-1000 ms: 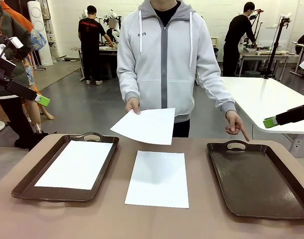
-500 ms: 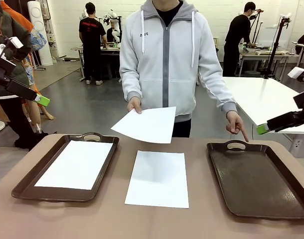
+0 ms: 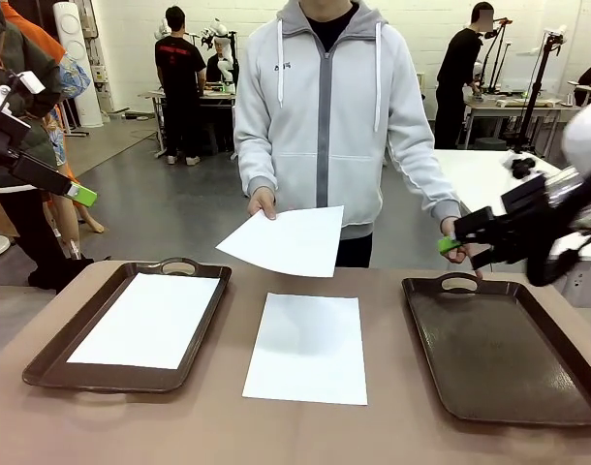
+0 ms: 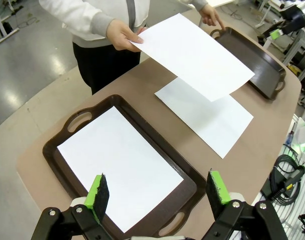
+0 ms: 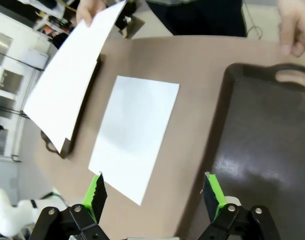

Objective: Sort the A4 documents.
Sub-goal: Receive the A4 Paper.

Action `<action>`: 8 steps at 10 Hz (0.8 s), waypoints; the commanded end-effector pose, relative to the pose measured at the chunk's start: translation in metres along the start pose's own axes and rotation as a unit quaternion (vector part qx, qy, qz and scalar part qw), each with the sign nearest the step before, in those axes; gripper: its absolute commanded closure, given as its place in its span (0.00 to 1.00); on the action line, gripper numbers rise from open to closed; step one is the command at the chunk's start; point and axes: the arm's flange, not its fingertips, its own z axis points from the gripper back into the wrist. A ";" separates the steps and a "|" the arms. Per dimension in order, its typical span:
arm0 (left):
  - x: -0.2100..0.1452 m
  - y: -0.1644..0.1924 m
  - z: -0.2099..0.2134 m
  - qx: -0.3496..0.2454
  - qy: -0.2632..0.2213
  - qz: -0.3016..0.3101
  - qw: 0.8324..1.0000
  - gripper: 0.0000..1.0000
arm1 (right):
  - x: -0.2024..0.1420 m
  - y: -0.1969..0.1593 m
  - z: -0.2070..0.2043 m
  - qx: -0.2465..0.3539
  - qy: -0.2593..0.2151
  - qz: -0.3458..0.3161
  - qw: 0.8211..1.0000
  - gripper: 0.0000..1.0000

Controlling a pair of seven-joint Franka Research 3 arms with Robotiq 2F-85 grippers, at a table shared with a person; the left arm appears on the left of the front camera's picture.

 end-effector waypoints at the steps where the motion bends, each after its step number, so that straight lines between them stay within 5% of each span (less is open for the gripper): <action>1: -0.001 0.000 -0.001 0.002 0.002 -0.007 1.000 0.00 | 0.027 -0.003 -0.035 0.023 0.005 -0.055 0.998 0.00; 8: -0.001 0.000 -0.001 0.002 0.002 -0.007 1.000 0.00 | 0.061 0.017 -0.127 0.185 0.034 -0.208 0.960 0.00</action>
